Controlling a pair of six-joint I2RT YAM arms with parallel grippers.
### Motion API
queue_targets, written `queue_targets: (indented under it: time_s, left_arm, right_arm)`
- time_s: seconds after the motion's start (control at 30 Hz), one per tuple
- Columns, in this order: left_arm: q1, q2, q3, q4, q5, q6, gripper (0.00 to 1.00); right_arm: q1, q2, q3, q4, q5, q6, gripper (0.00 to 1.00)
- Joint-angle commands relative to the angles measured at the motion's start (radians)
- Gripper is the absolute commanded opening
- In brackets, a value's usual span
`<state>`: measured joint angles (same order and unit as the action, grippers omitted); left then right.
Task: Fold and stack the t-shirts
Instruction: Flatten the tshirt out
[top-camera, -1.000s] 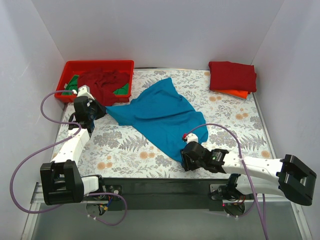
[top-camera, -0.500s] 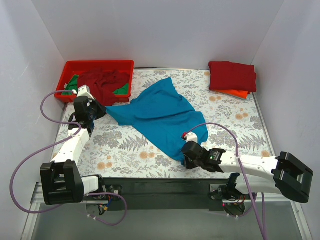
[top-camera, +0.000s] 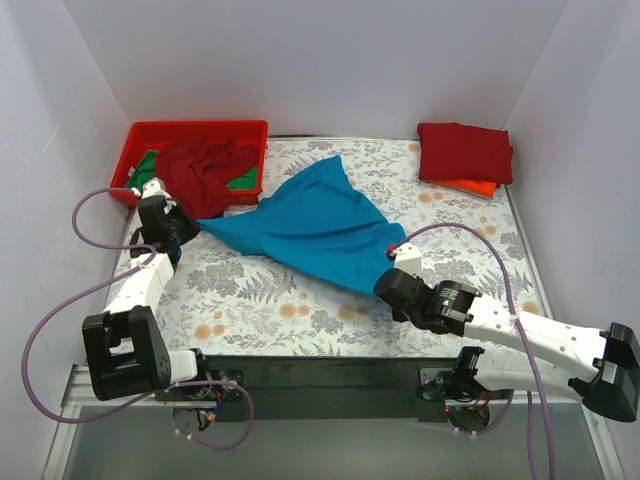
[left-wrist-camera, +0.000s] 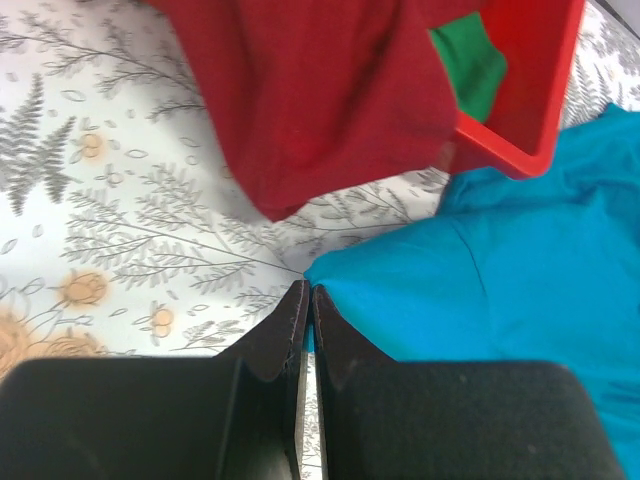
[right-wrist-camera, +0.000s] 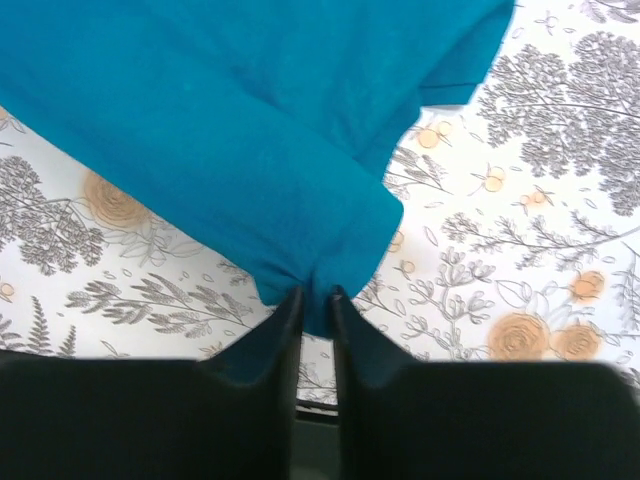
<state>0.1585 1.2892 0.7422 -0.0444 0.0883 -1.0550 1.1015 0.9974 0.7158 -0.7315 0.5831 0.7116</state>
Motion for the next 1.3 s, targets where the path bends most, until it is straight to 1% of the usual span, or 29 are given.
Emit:
queue_targets:
  time_s: [0.0,0.03,0.07,0.2,0.3,0.4,0.43,0.47,0.53,0.57,0.63,0.8,0.97,1.1,1.17,1.23,1.27]
  left_arm:
    - [0.018,-0.033,-0.013,0.014,-0.009,0.001,0.0]
    - [0.018,-0.042,-0.017,0.02,0.004,0.001,0.0]
    - [0.018,-0.045,-0.021,0.024,0.007,0.001,0.0]
    - [0.018,-0.044,-0.026,0.035,0.034,0.0,0.0]
    - [0.018,-0.033,-0.023,0.038,0.05,-0.002,0.0]
    - [0.018,-0.028,-0.02,0.038,0.06,-0.003,0.0]
    - [0.018,-0.027,-0.021,0.04,0.062,-0.003,0.0]
    - [0.018,-0.027,-0.02,0.038,0.064,-0.005,0.0]
    - [0.018,-0.027,-0.021,0.04,0.07,-0.005,0.0]
    - [0.018,-0.027,-0.023,0.038,0.077,-0.005,0.0]
    - [0.016,-0.027,-0.023,0.038,0.085,-0.005,0.0]
    - [0.018,-0.025,-0.021,0.04,0.099,-0.007,0.0]
    - [0.018,-0.028,-0.023,0.04,0.106,-0.007,0.0]
    - [0.019,-0.03,-0.024,0.04,0.11,-0.007,0.0]
    - [0.018,-0.031,-0.024,0.038,0.108,-0.007,0.0]
    - [0.016,-0.03,-0.024,0.04,0.113,-0.007,0.0]
    - [0.019,-0.031,-0.026,0.04,0.111,-0.007,0.0]
  right_arm:
    - [0.003,-0.026,0.03,-0.184,0.049,0.048,0.27]
    - [0.003,-0.034,0.018,-0.184,0.032,0.058,0.34]
    - [0.004,-0.036,0.011,-0.184,0.024,0.064,0.43]
    - [0.012,-0.022,0.001,-0.183,-0.011,0.094,0.51]
    - [0.037,0.007,-0.003,-0.175,-0.017,0.12,0.51]
    - [0.066,0.024,-0.021,-0.119,-0.029,0.131,0.52]
    - [0.07,0.021,-0.032,-0.086,-0.054,0.127,0.52]
    - [0.073,0.015,-0.064,-0.012,-0.074,0.118,0.52]
    - [0.074,-0.008,-0.102,0.081,-0.13,0.095,0.53]
    - [0.074,-0.02,-0.143,0.163,-0.147,0.092,0.53]
    - [0.074,-0.02,-0.173,0.217,-0.173,0.097,0.53]
    - [0.074,0.006,-0.211,0.282,-0.167,0.117,0.55]
    - [0.067,-0.022,-0.274,0.365,-0.172,0.135,0.57]
    - [0.06,-0.011,-0.299,0.395,-0.186,0.147,0.58]
    - [0.057,-0.011,-0.318,0.437,-0.196,0.149,0.59]
    - [0.052,-0.011,-0.331,0.475,-0.216,0.15,0.58]
    - [0.049,-0.008,-0.338,0.503,-0.223,0.15,0.56]
